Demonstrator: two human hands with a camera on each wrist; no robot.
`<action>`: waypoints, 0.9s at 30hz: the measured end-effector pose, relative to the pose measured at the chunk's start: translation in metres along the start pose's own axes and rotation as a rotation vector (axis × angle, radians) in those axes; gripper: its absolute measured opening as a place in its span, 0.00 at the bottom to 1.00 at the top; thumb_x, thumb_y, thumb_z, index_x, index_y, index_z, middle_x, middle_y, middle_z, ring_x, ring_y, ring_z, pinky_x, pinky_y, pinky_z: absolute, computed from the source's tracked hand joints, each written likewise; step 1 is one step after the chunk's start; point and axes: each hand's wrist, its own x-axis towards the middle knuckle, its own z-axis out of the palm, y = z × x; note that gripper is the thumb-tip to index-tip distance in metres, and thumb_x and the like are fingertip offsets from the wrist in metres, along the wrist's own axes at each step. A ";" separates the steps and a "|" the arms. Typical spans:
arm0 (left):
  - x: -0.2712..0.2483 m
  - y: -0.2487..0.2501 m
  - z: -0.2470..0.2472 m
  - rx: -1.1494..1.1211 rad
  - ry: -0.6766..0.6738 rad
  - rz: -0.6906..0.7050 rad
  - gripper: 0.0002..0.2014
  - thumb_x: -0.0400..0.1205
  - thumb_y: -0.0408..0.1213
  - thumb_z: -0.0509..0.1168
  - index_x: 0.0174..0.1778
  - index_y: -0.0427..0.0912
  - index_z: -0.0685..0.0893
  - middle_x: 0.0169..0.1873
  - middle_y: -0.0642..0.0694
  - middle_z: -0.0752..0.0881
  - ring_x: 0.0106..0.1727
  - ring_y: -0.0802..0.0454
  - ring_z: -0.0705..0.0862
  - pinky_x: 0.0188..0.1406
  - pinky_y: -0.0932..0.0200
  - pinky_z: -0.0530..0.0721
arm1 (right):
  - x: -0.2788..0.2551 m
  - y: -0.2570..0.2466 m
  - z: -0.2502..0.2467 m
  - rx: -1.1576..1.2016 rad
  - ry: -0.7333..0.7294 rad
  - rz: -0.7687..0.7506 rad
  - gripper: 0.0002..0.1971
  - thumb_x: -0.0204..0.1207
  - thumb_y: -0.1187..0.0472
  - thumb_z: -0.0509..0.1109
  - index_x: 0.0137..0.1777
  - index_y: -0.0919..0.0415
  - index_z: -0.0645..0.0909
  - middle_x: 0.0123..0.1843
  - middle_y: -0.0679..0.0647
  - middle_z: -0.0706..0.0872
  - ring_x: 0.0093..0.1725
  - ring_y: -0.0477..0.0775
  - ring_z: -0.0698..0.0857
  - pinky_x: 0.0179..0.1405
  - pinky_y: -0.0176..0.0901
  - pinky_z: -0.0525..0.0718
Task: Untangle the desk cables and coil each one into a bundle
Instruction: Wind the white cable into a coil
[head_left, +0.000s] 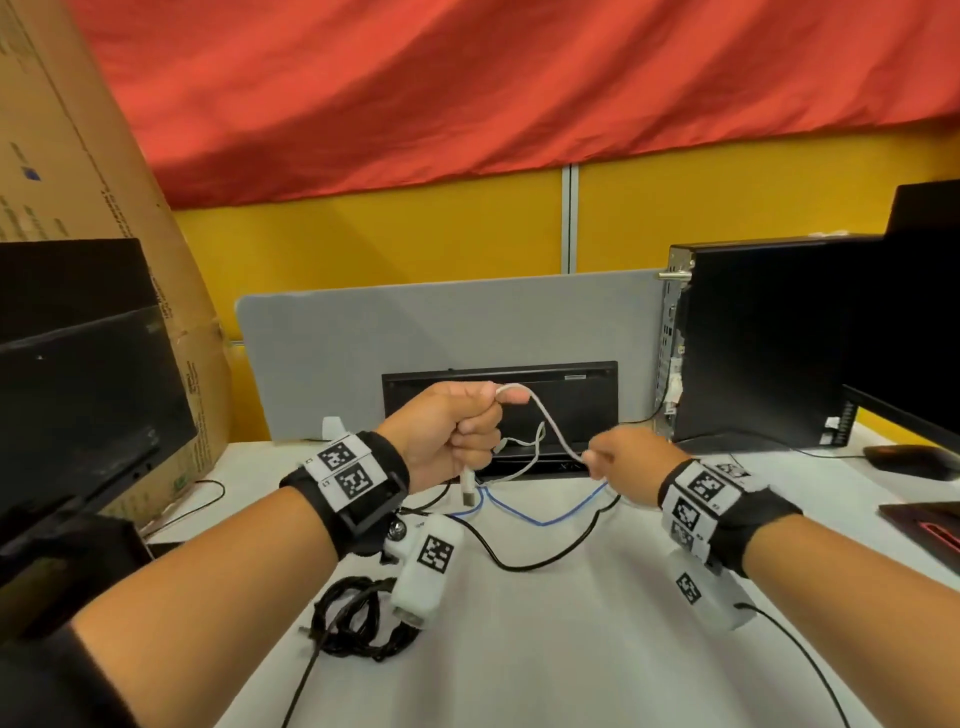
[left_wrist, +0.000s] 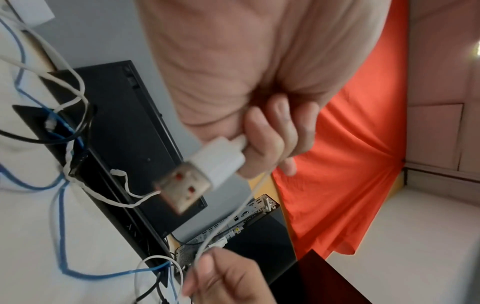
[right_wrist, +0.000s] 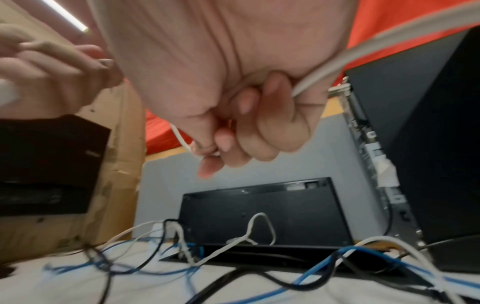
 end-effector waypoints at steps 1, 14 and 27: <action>0.001 -0.003 0.001 -0.043 0.023 0.023 0.16 0.89 0.34 0.52 0.68 0.33 0.77 0.23 0.51 0.66 0.22 0.59 0.61 0.20 0.66 0.62 | -0.005 -0.007 0.008 -0.025 -0.049 -0.024 0.16 0.86 0.54 0.56 0.44 0.59 0.81 0.46 0.57 0.86 0.48 0.57 0.85 0.51 0.48 0.81; 0.001 -0.049 0.000 -0.083 0.401 0.171 0.21 0.87 0.22 0.51 0.78 0.30 0.64 0.65 0.35 0.84 0.66 0.43 0.84 0.69 0.46 0.80 | -0.048 -0.066 0.016 0.155 -0.138 -0.334 0.19 0.84 0.50 0.60 0.37 0.63 0.81 0.37 0.55 0.84 0.38 0.53 0.81 0.42 0.46 0.79; -0.032 -0.059 0.037 0.132 -0.012 -0.035 0.19 0.87 0.24 0.51 0.75 0.33 0.73 0.60 0.32 0.87 0.60 0.32 0.86 0.63 0.45 0.75 | -0.036 -0.047 -0.013 0.418 0.288 -0.276 0.17 0.80 0.50 0.68 0.31 0.53 0.84 0.32 0.45 0.86 0.37 0.41 0.84 0.43 0.37 0.81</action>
